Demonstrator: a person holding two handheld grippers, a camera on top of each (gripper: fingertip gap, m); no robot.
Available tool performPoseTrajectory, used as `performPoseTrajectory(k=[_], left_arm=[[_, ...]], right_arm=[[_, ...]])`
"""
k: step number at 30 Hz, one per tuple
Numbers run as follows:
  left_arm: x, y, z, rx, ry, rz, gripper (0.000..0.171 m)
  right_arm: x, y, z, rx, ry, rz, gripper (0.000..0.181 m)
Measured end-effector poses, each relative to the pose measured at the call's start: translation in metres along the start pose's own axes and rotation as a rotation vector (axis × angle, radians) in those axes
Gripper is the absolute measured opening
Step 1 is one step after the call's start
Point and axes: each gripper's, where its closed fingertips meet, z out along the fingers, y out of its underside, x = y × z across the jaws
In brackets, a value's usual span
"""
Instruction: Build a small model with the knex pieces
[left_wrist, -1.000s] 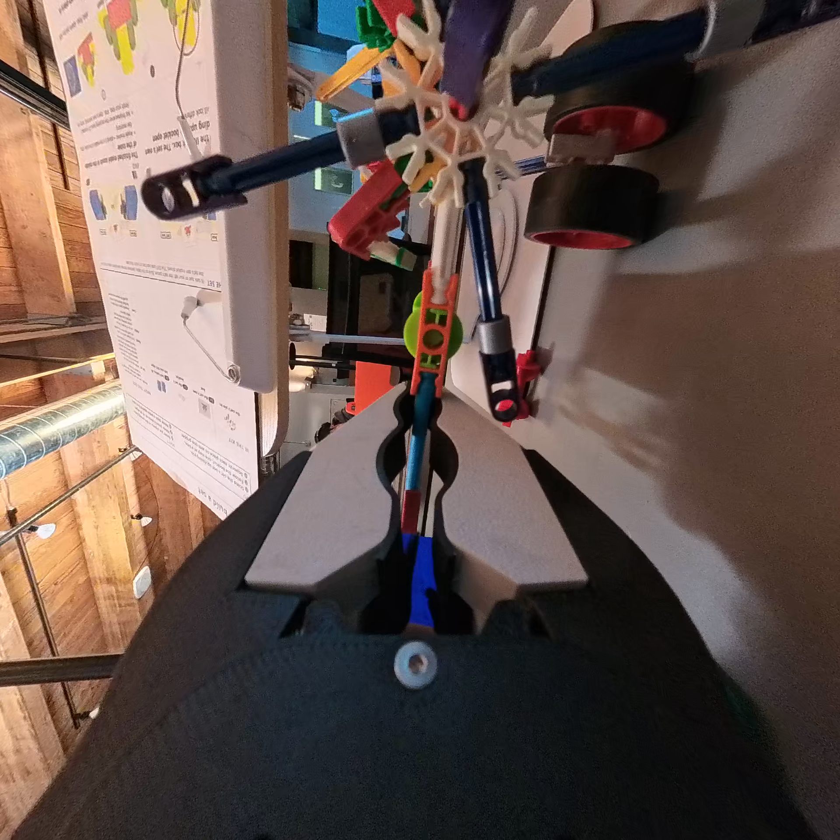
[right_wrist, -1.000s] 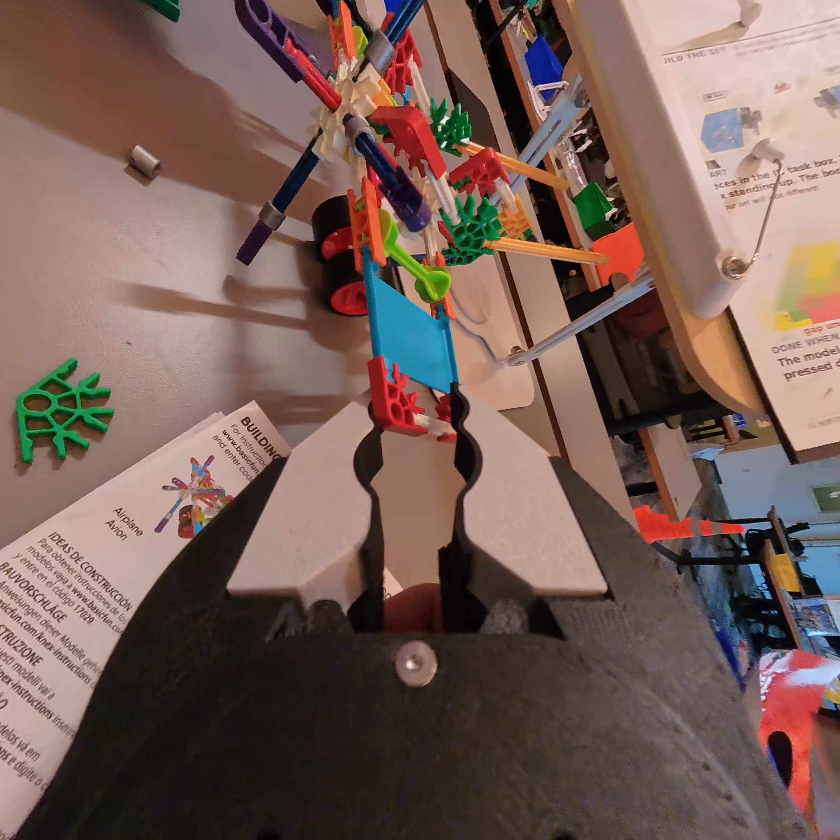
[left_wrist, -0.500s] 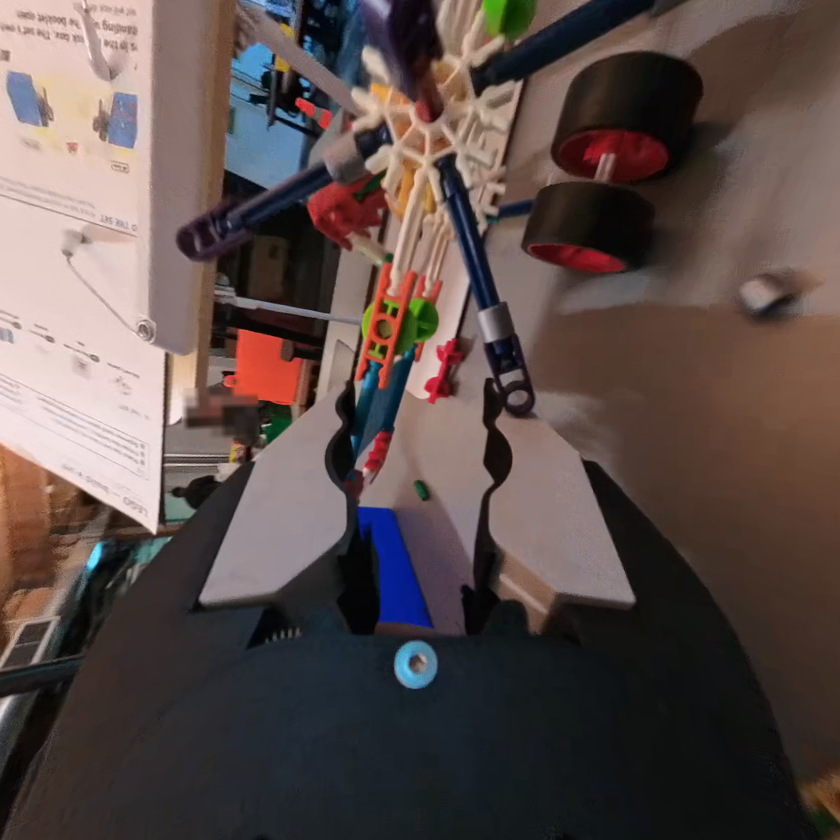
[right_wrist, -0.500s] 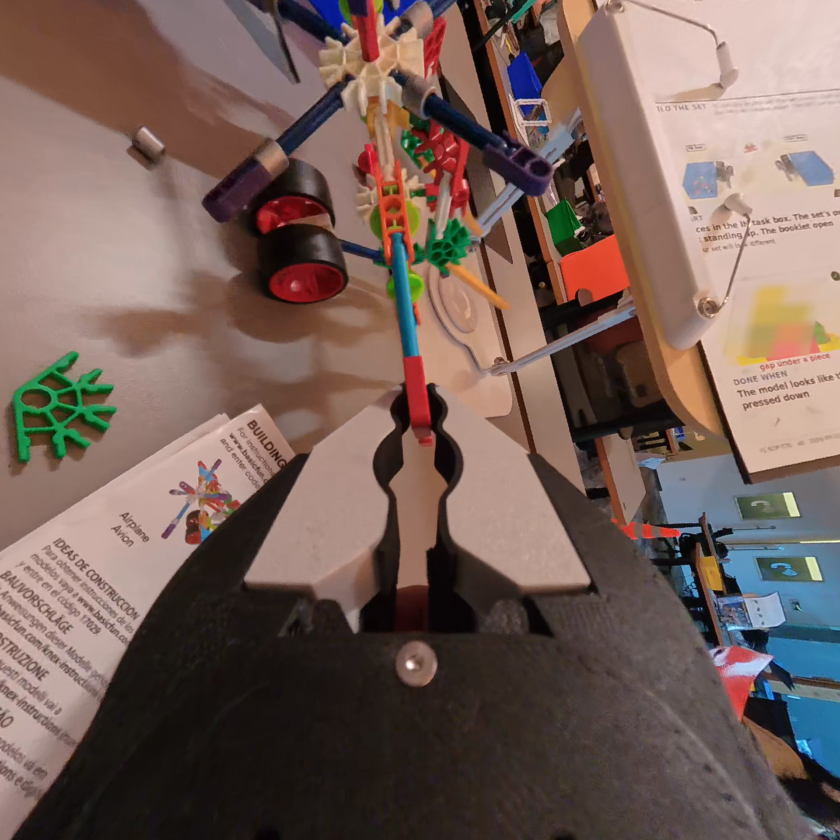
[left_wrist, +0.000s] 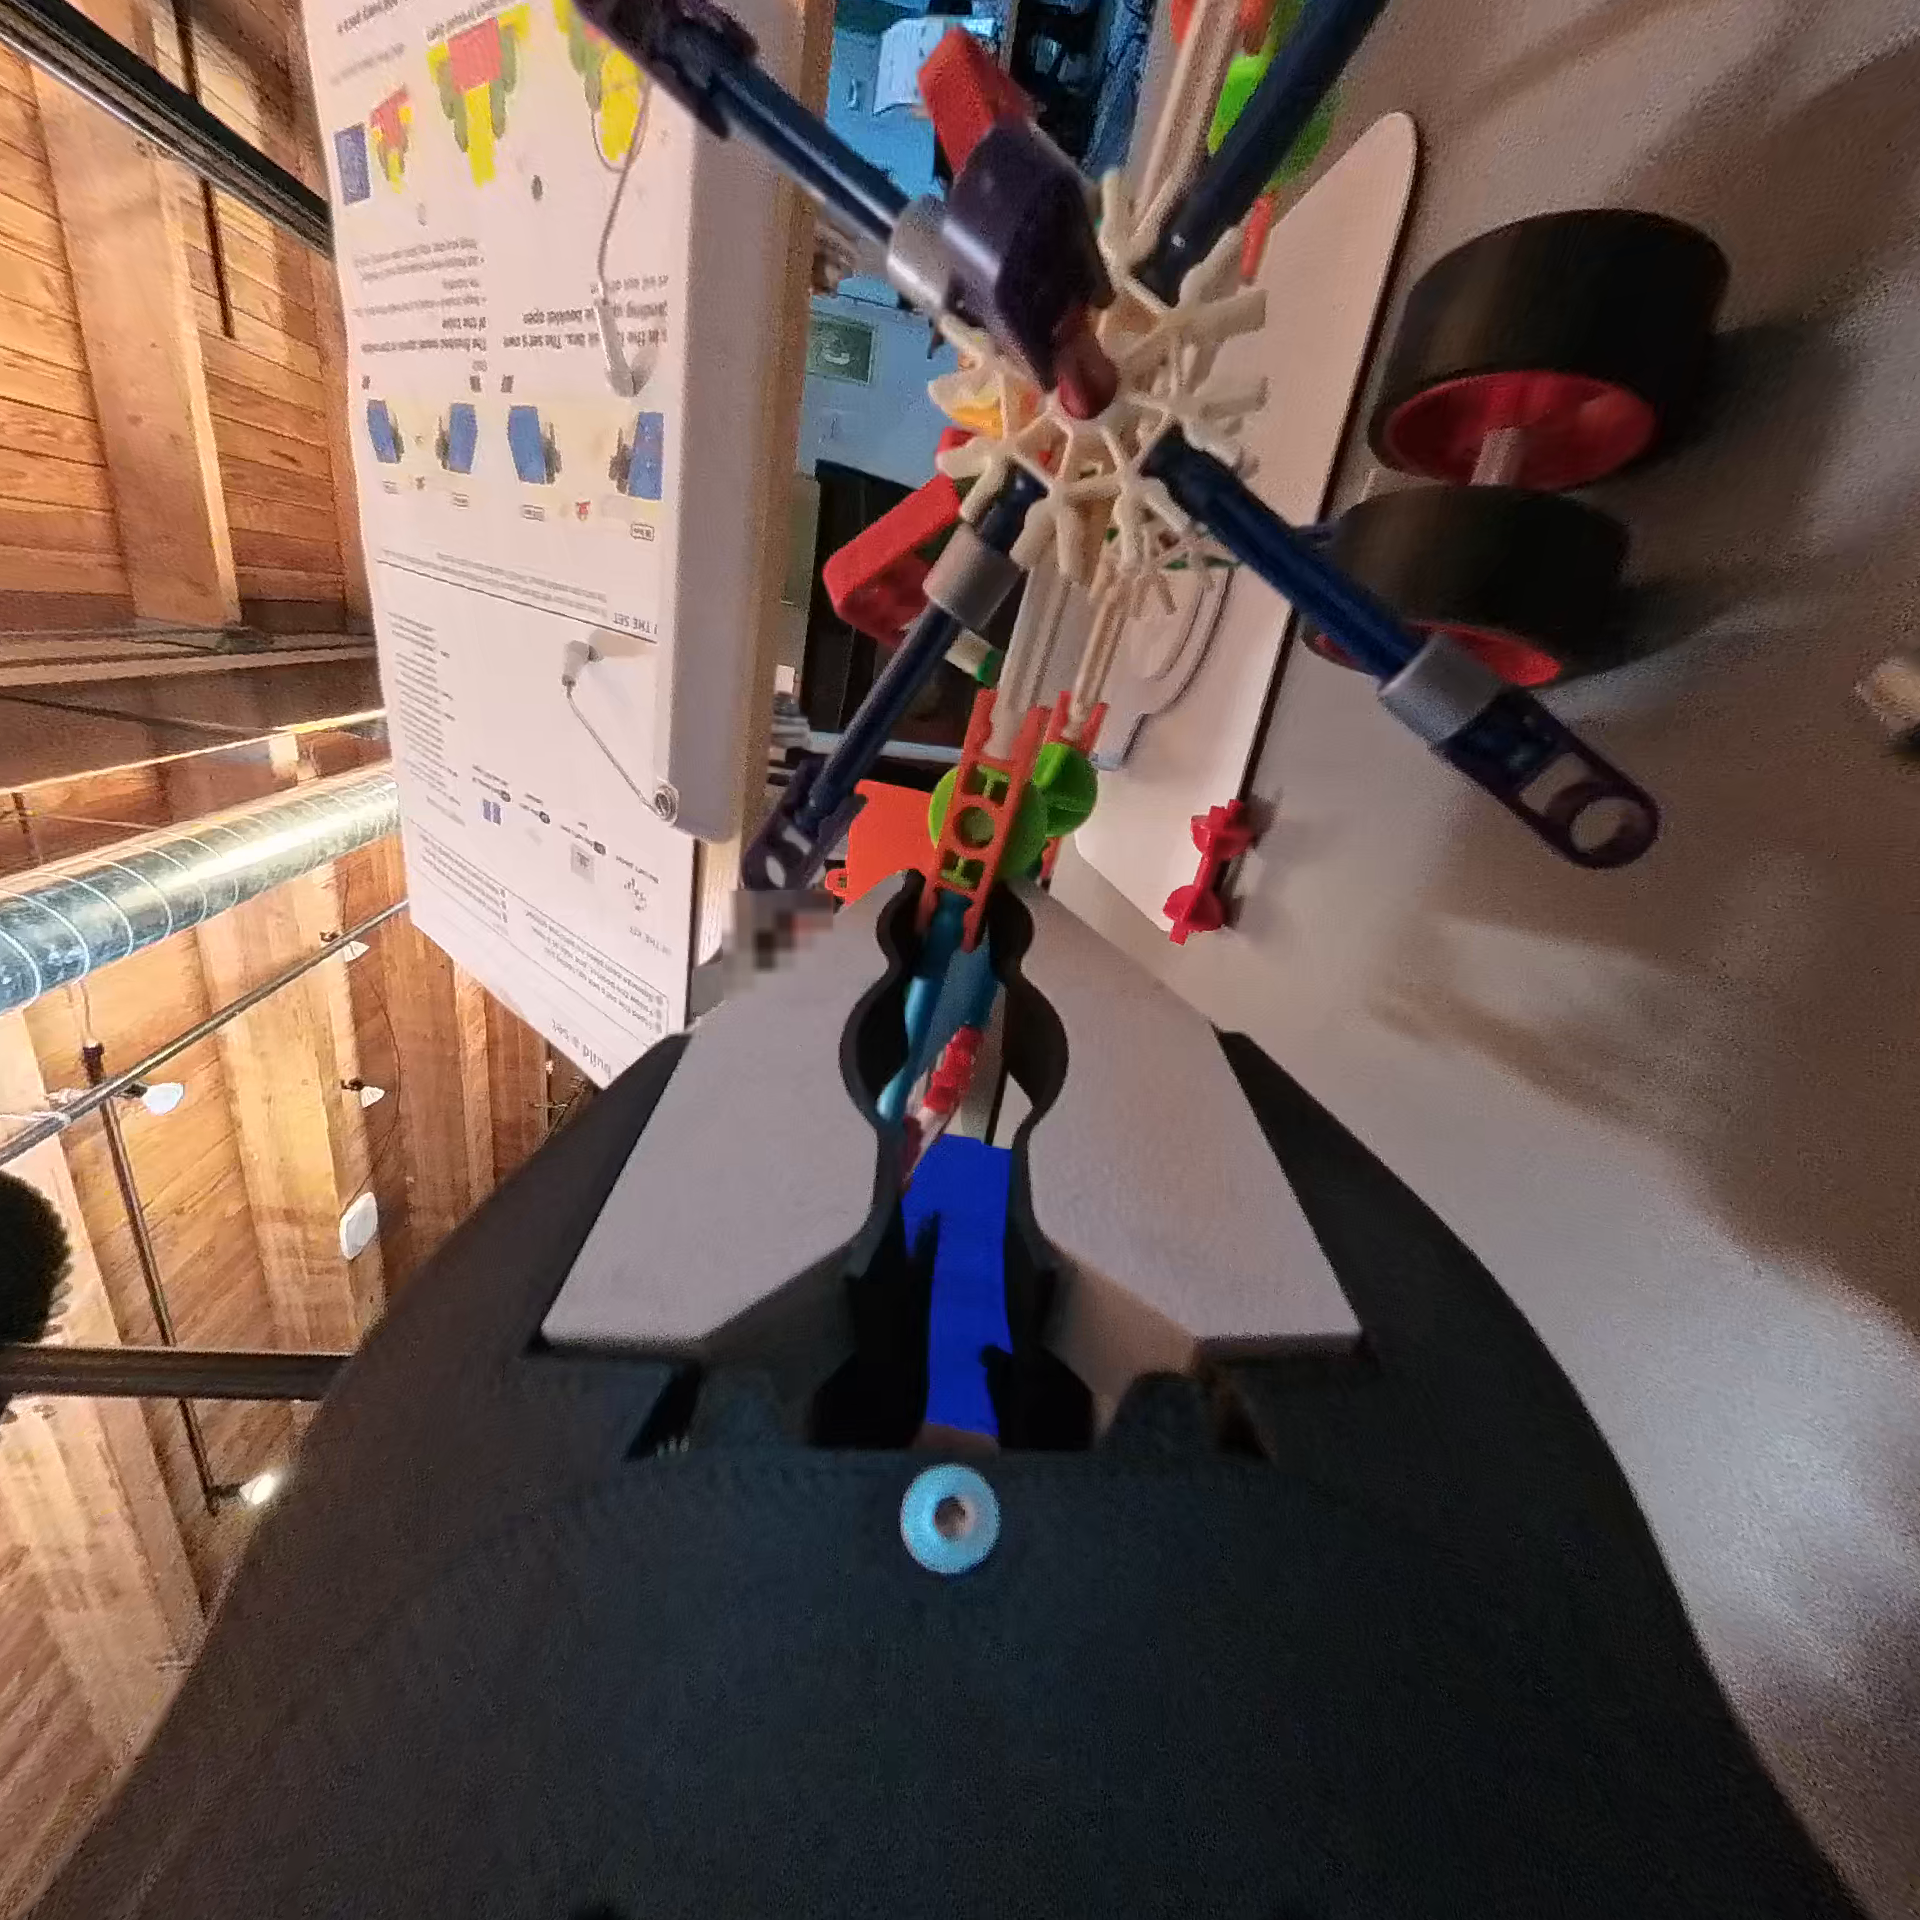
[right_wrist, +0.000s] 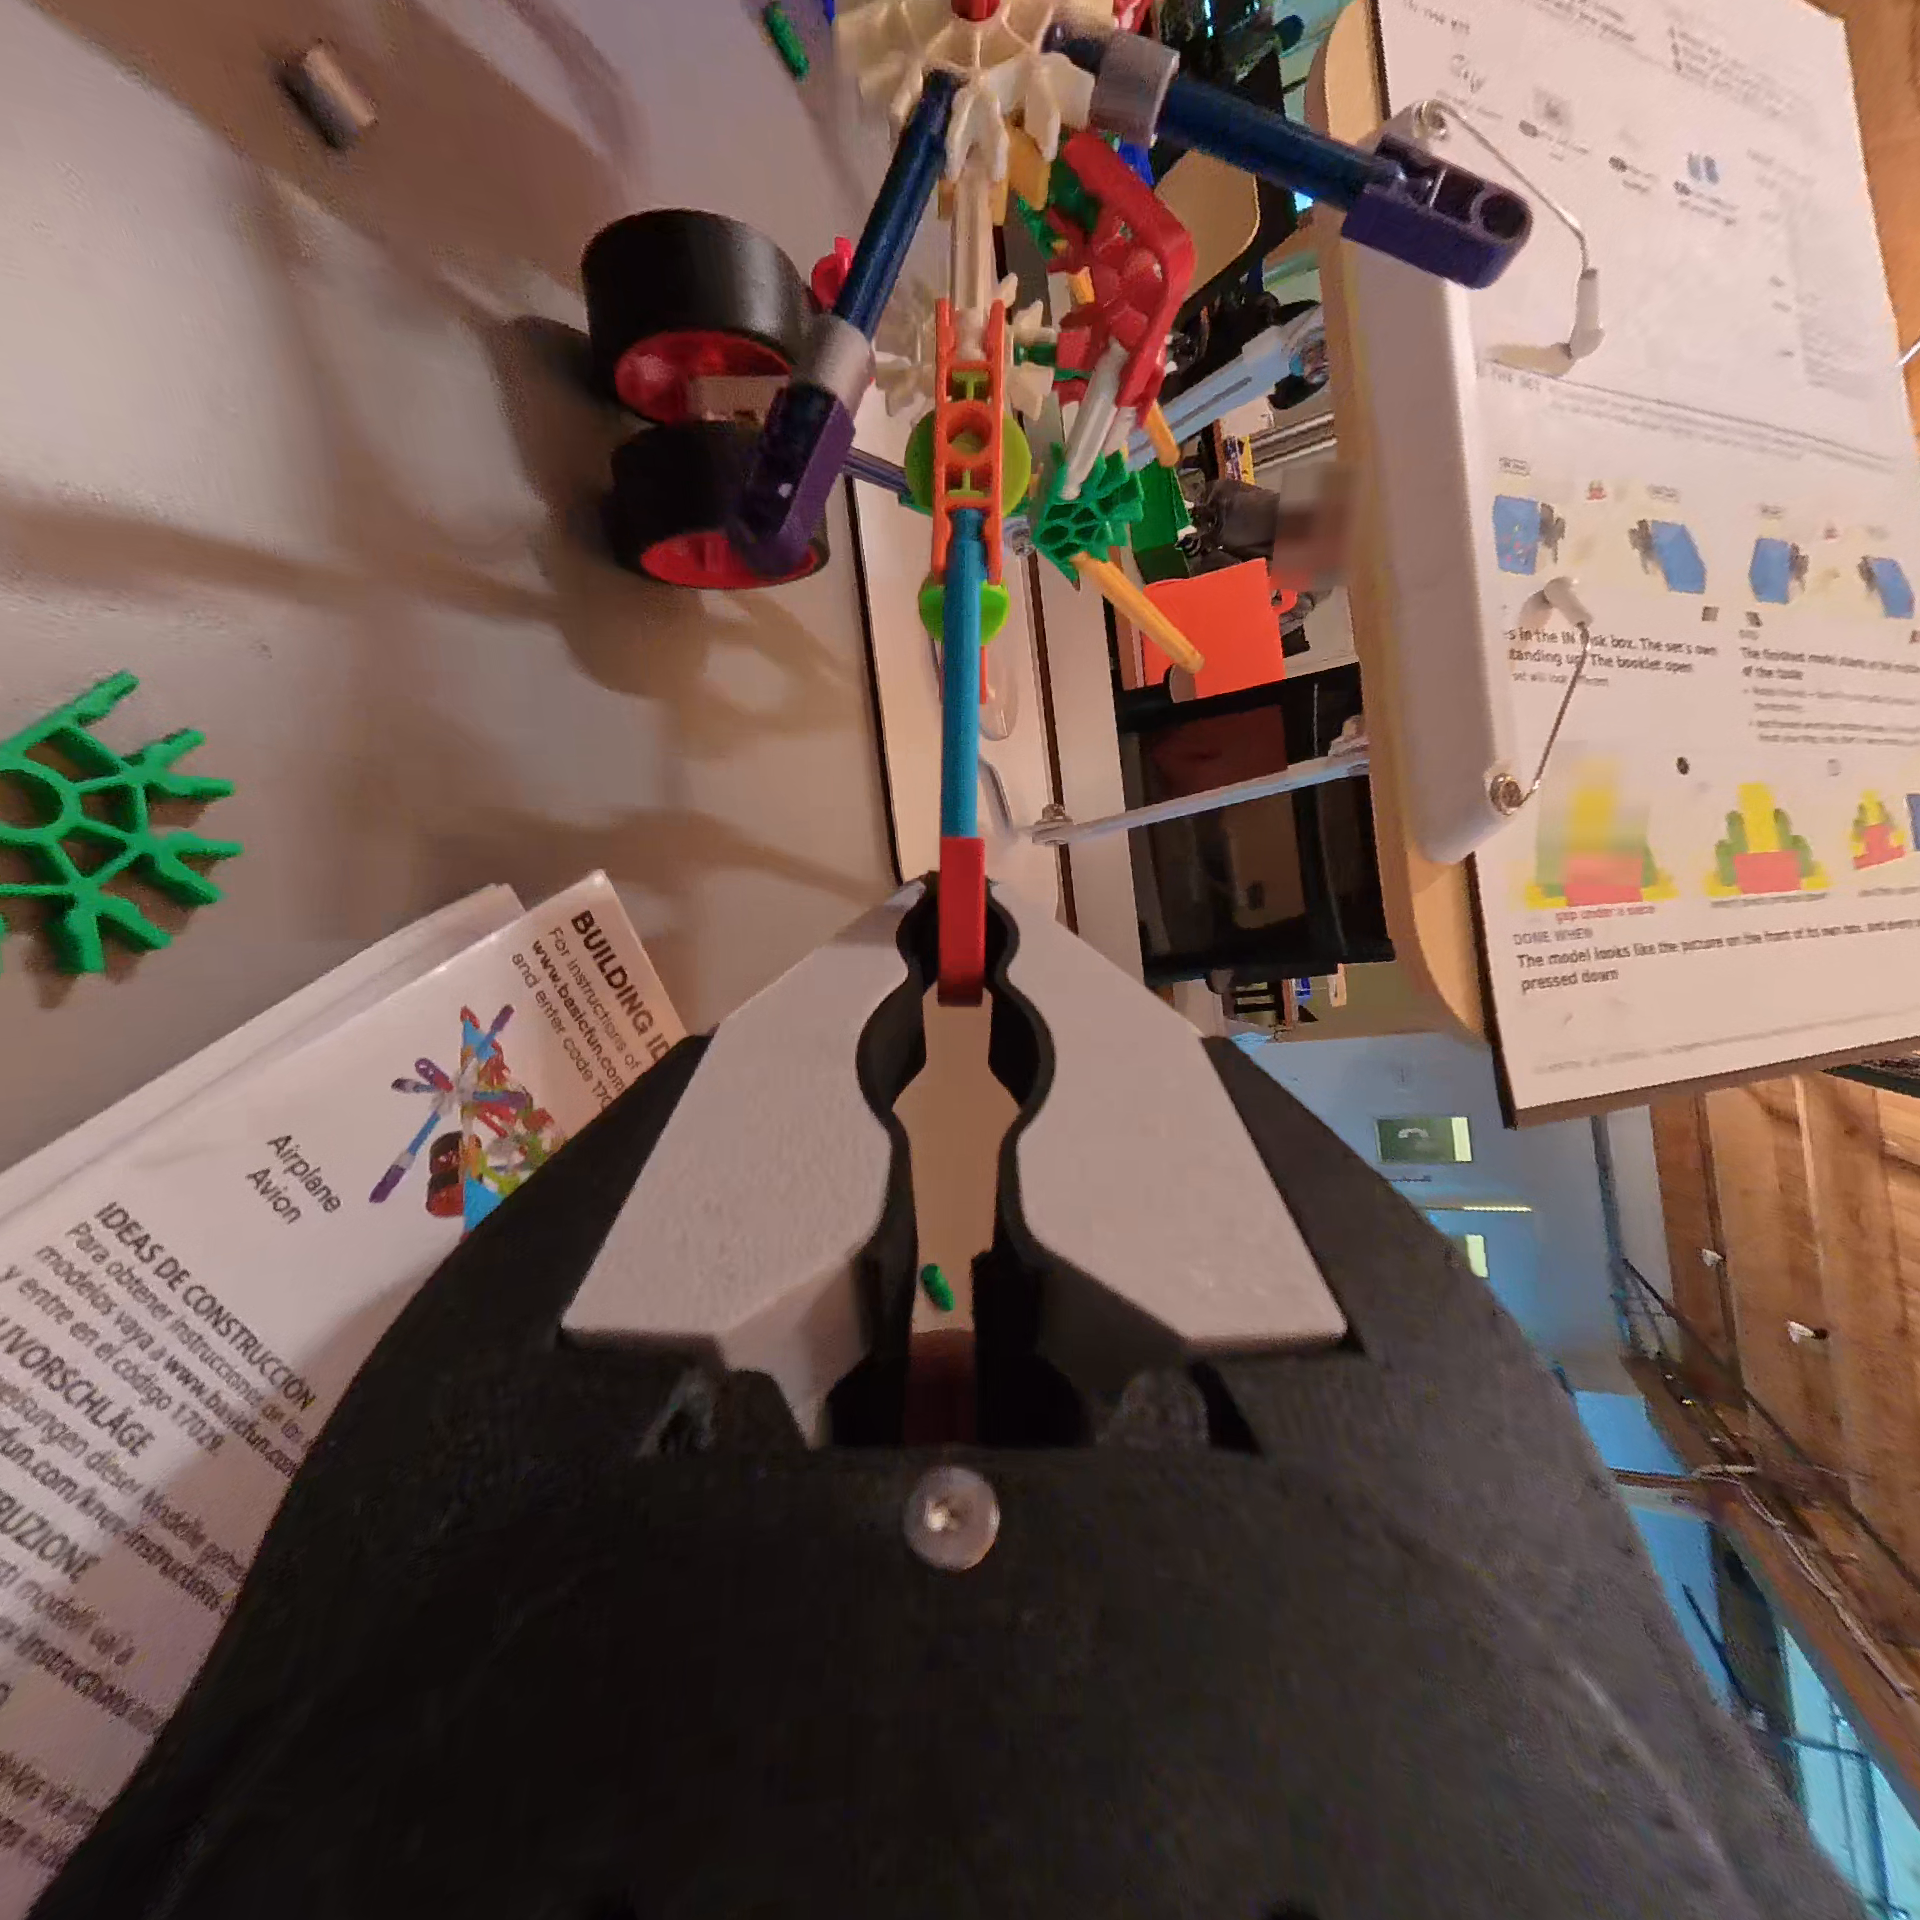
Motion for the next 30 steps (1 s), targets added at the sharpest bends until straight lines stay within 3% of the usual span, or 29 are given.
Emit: performPoseTrajectory(k=[11,24,30], left_arm=[[0.016,-0.014,0.004,0.021,0.009,0.06,0.006],[0.019,-0.013,0.004,0.039,0.015,0.085,0.008],[0.038,-0.015,0.0,0.061,0.14,0.069,0.042]], right_arm=[[0.017,0.014,-0.009,-0.037,0.075,-0.039,0.002],[-0.007,0.009,-0.016,-0.045,0.004,-0.146,0.002],[-0.007,0.006,-0.015,-0.075,0.022,-0.161,0.002]])
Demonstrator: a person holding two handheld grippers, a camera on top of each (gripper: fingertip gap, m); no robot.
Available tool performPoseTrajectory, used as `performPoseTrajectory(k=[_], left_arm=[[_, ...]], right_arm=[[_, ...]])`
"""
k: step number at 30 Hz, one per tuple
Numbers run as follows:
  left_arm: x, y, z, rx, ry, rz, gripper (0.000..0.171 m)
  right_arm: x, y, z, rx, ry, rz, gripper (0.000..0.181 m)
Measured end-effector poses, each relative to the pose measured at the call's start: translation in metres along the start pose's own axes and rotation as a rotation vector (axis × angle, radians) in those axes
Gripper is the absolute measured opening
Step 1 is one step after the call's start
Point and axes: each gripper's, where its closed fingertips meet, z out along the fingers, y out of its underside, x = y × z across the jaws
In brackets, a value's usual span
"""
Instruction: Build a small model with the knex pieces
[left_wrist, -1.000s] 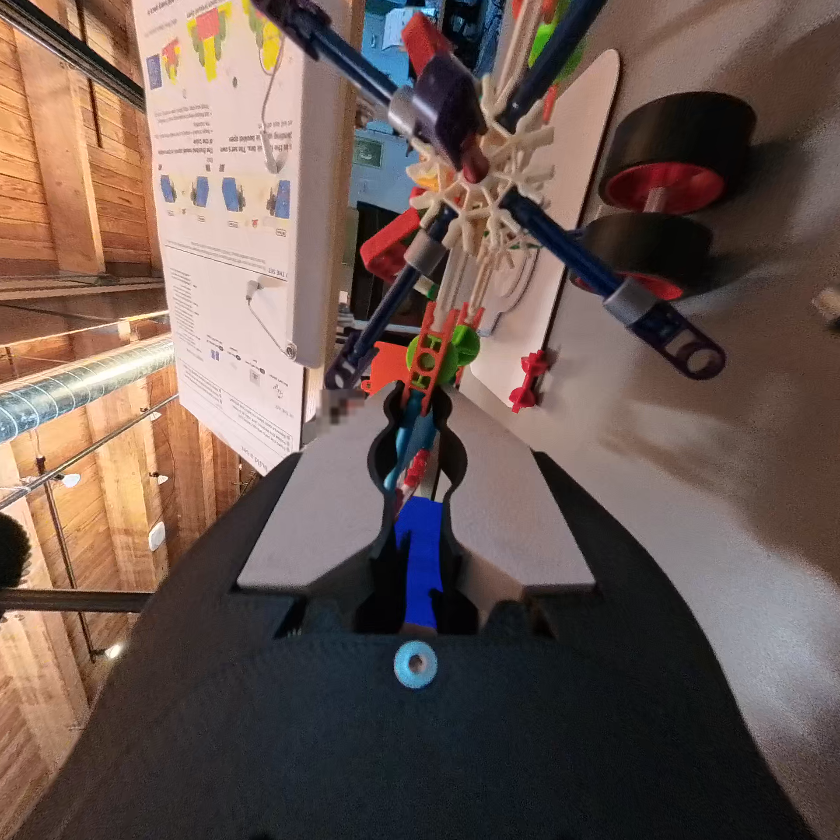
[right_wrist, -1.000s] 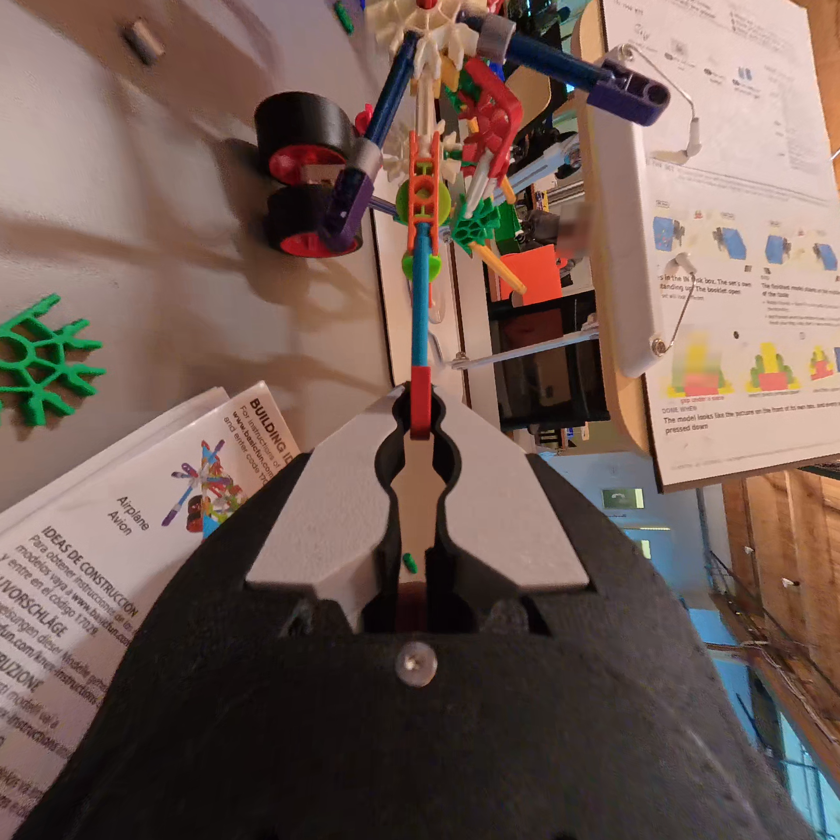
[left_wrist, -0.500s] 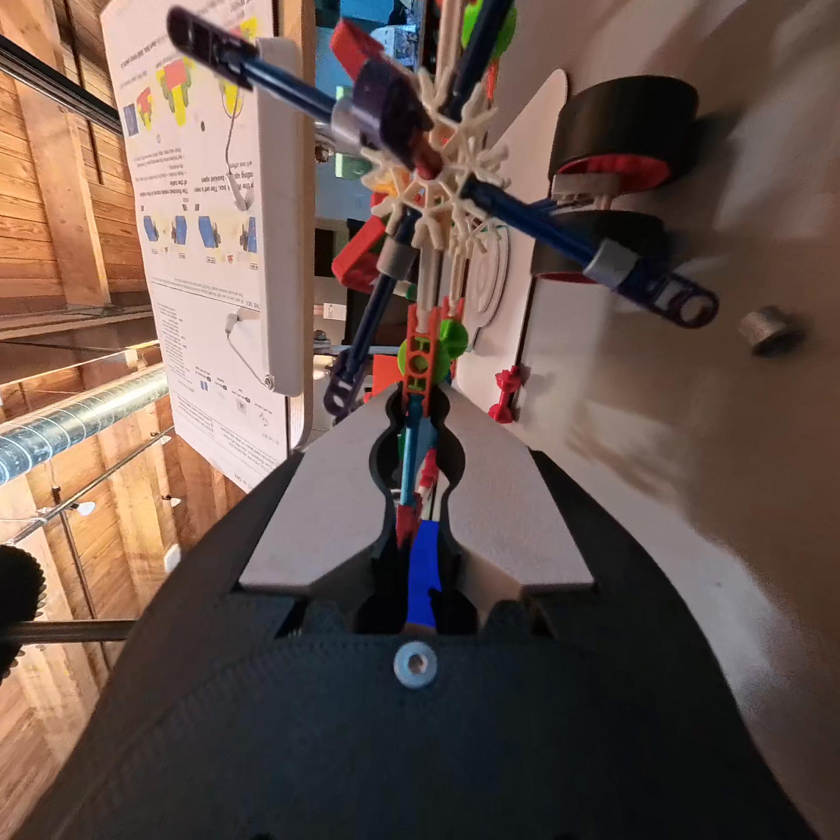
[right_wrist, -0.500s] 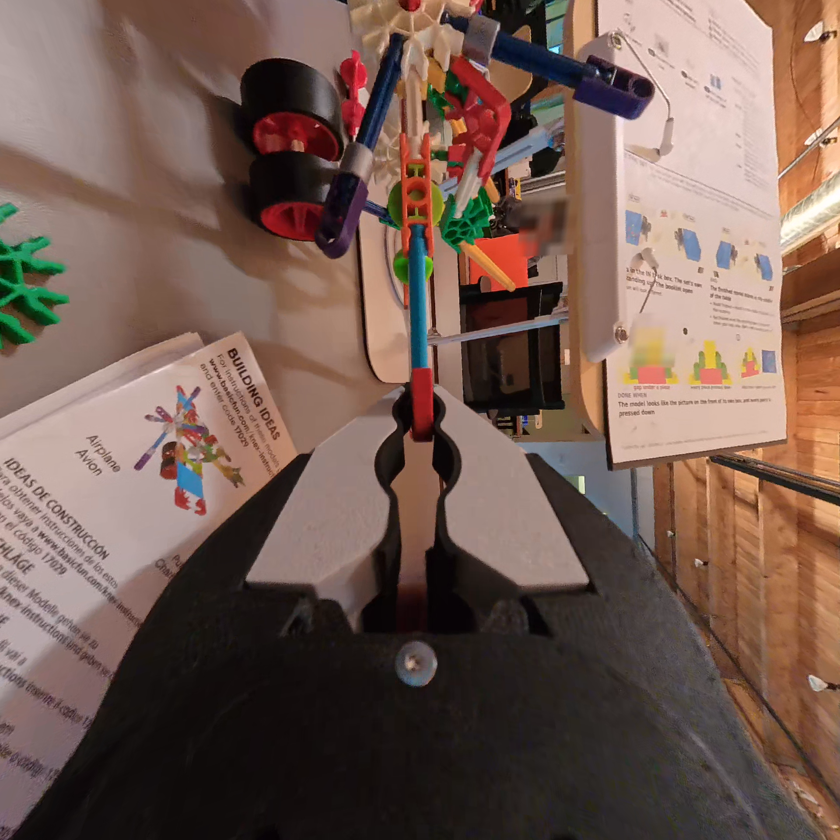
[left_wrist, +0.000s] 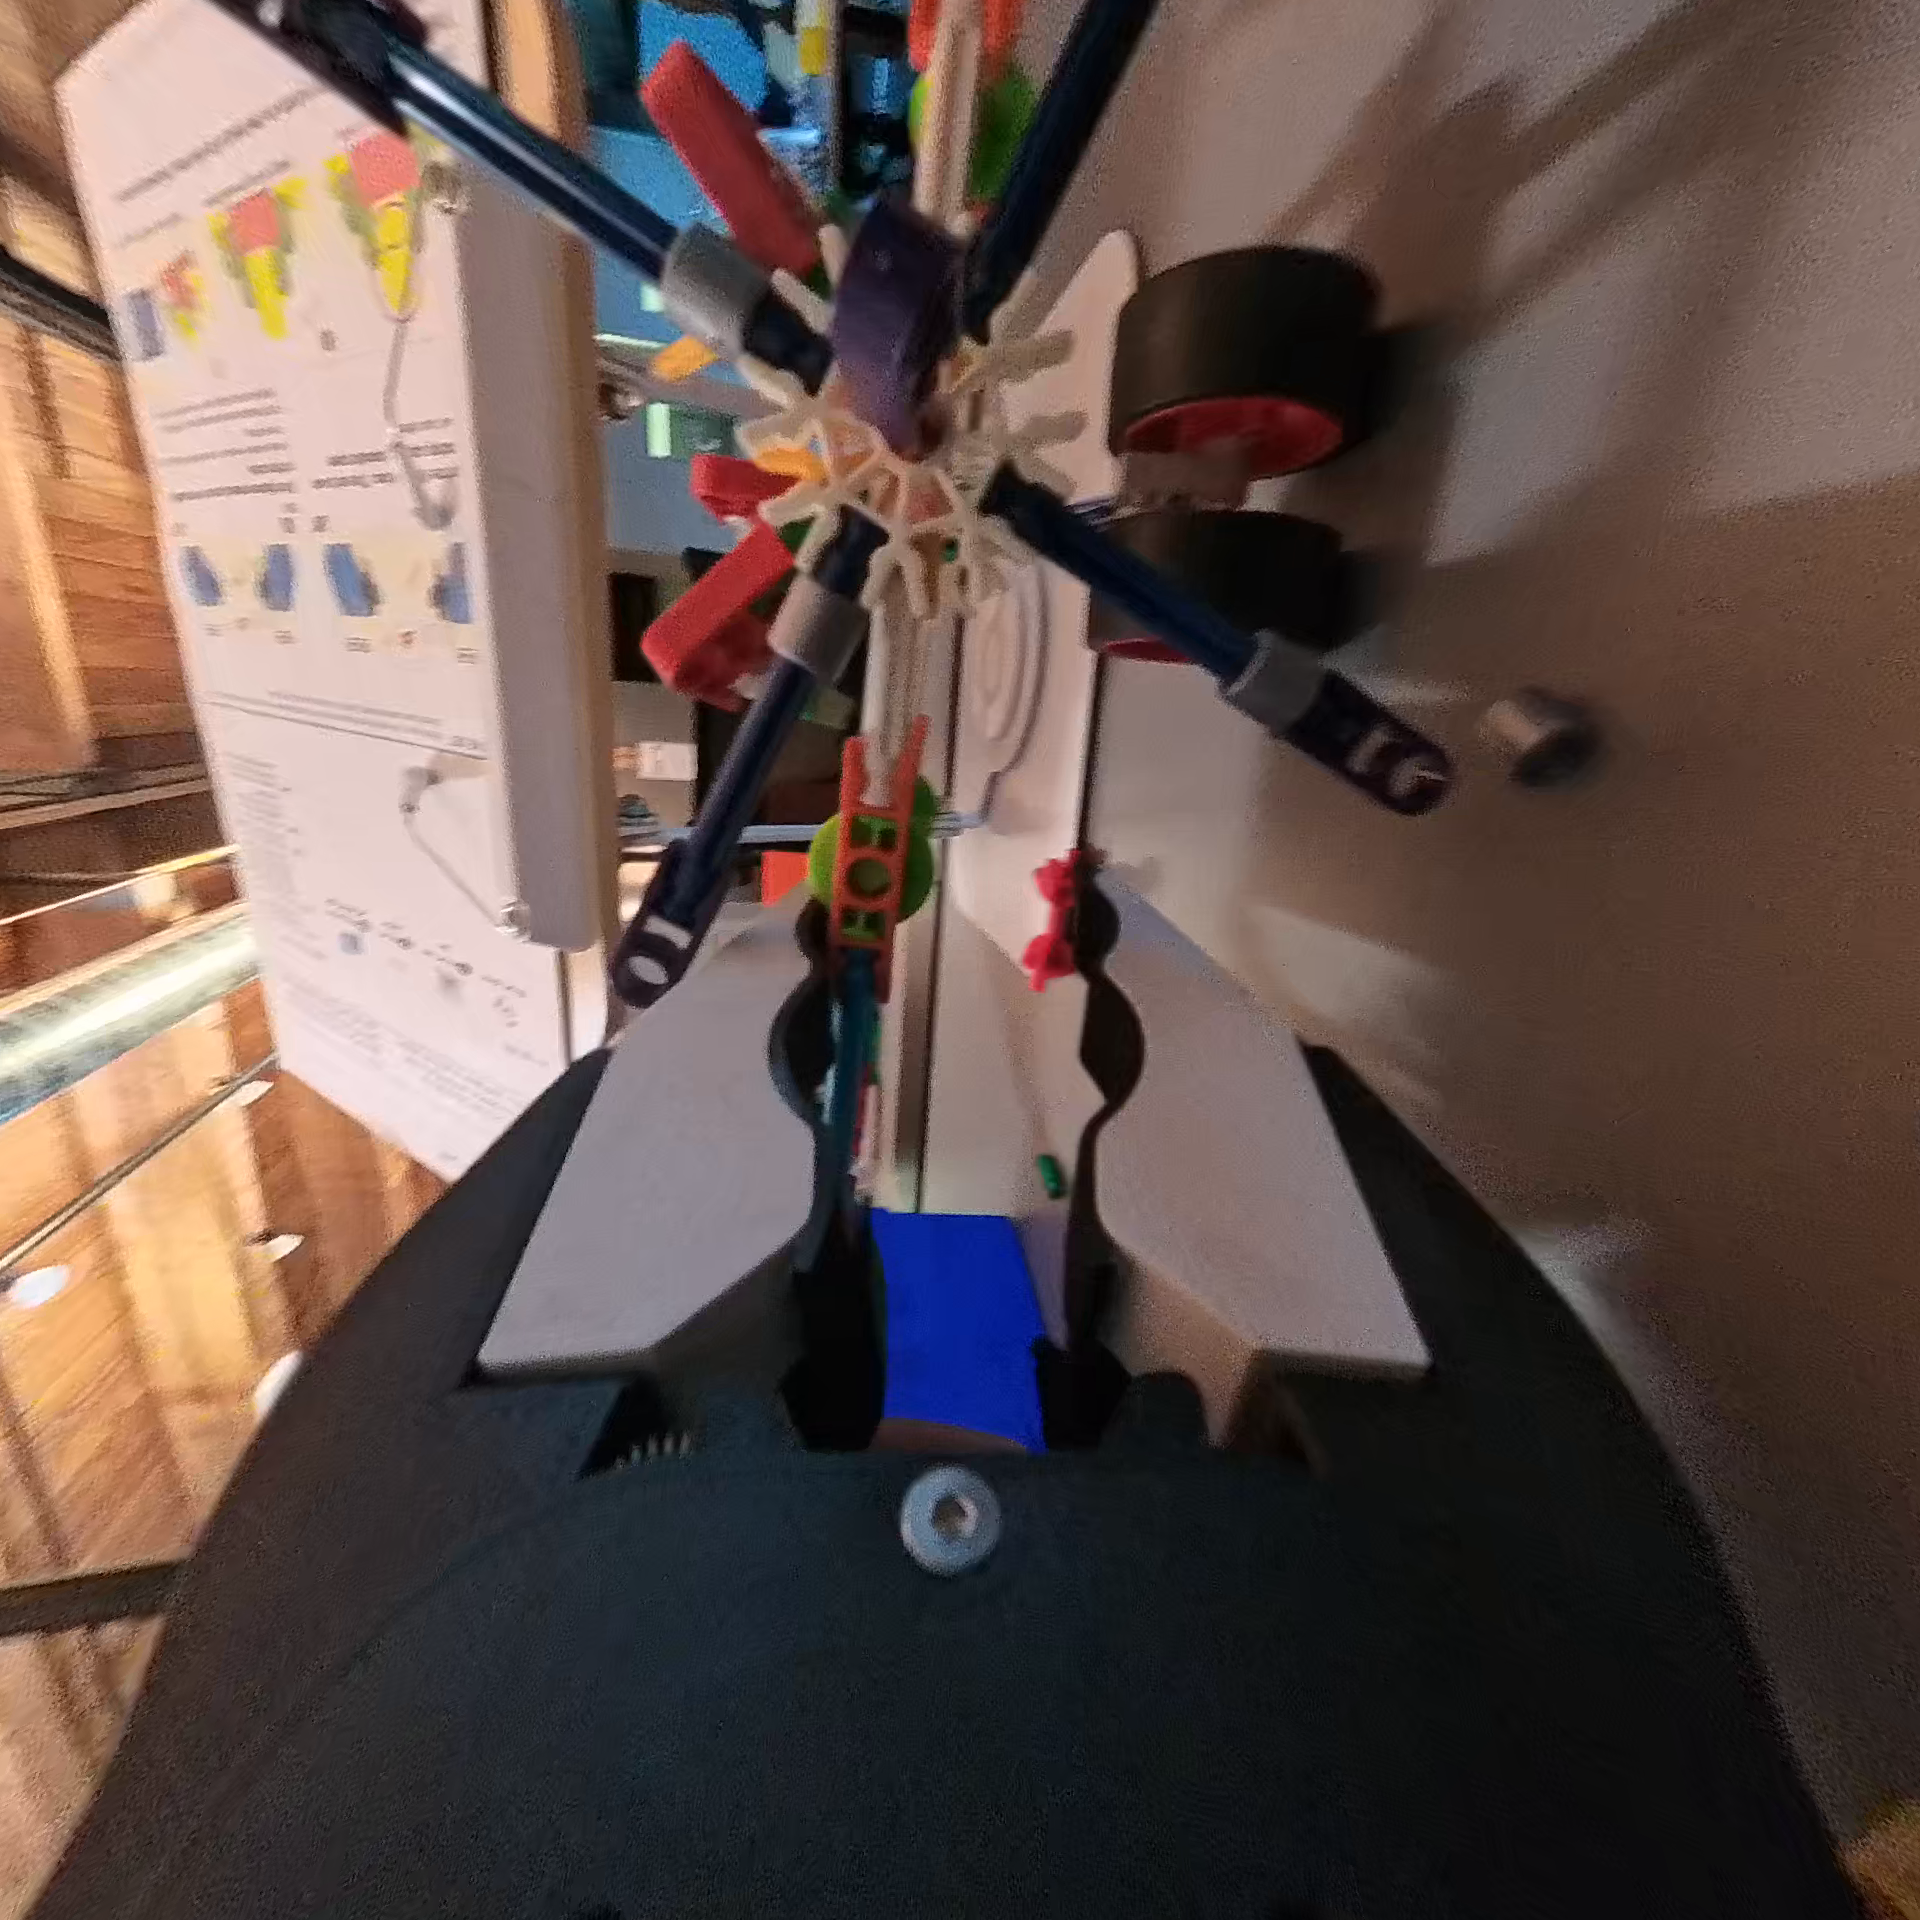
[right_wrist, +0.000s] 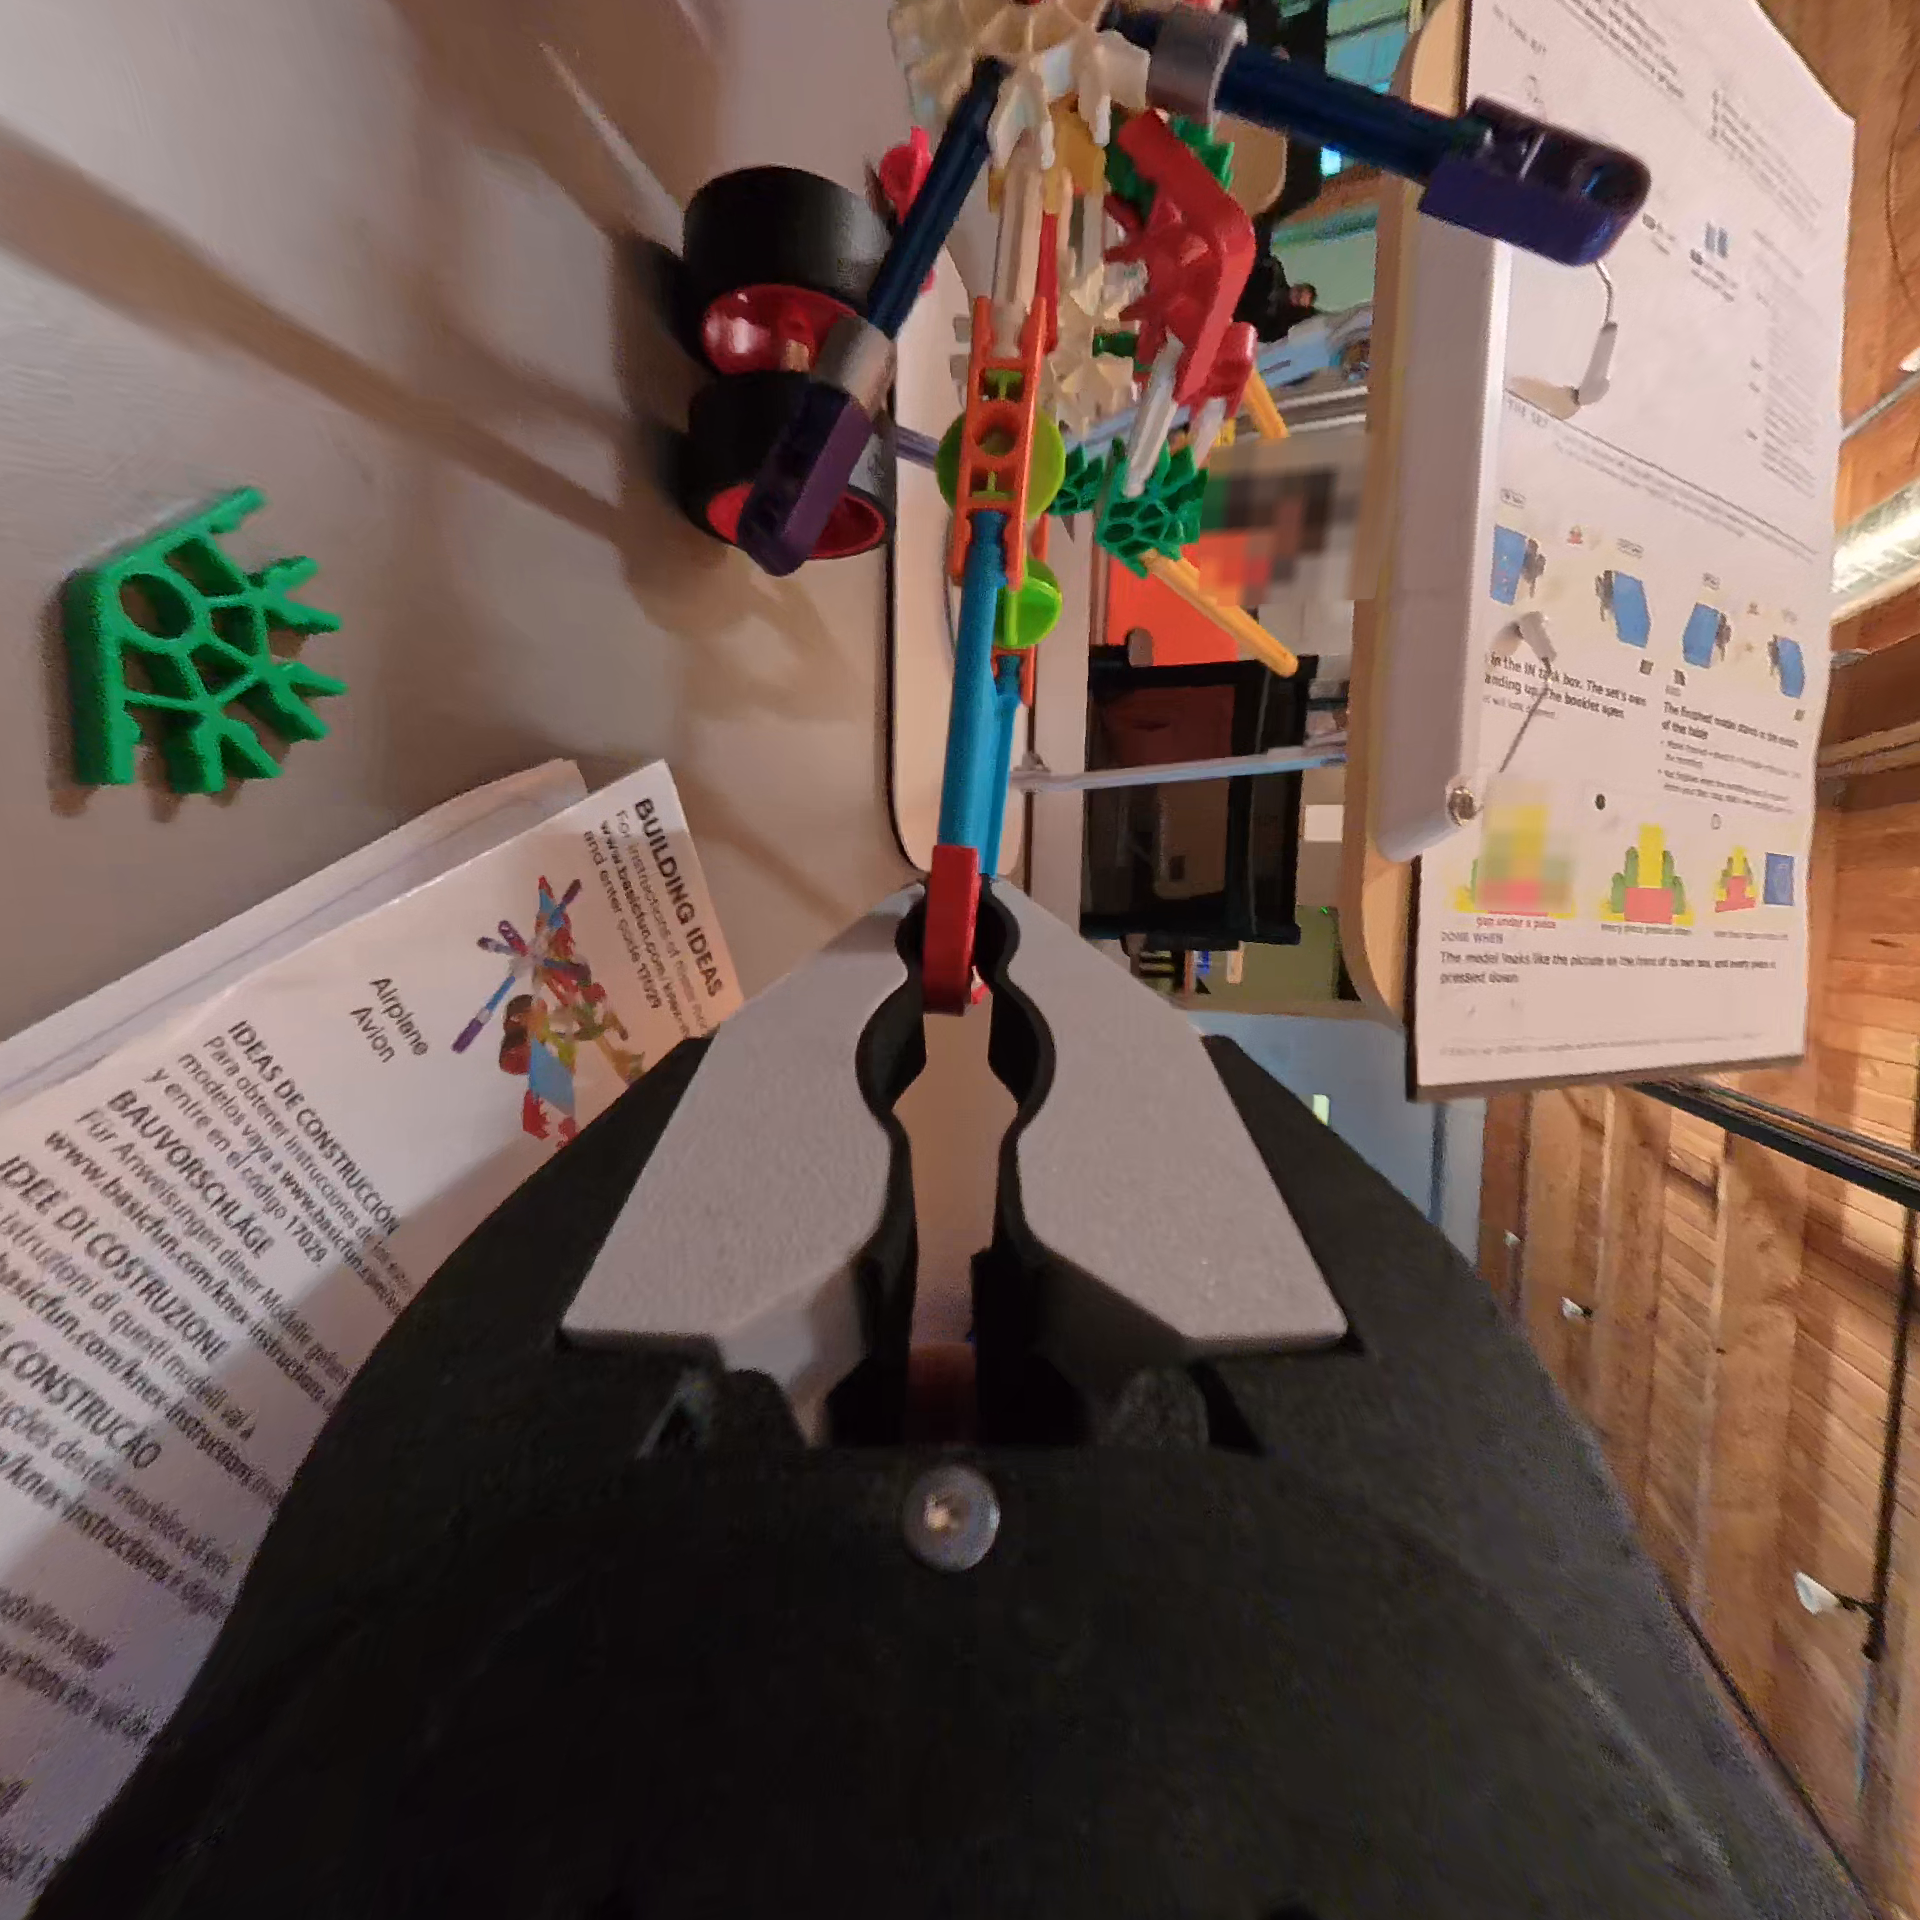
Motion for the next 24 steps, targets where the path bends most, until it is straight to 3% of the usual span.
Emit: performPoseTrajectory(k=[8,12,17,22,24], left_arm=[[0.006,0.007,-0.023,-0.012,0.11,-0.183,0.077],[-0.012,-0.021,-0.049,0.082,0.043,-0.24,0.066],[-0.01,-0.062,-0.048,0.099,-0.056,-0.091,0.041],[-0.008,-0.058,-0.036,0.053,-0.069,-0.036,0.007],[-0.006,-0.056,-0.034,0.044,-0.072,-0.032,0.006]], right_arm=[[0.005,0.001,0.002,-0.046,0.038,-0.033,0.001],[0.004,0.0,0.001,-0.057,0.029,-0.018,0.002],[0.005,-0.002,0.001,-0.067,0.037,-0.015,0.002],[0.006,-0.006,0.0,-0.065,0.045,-0.011,0.001],[0.006,-0.006,0.0,-0.065,0.045,-0.012,0.002]])
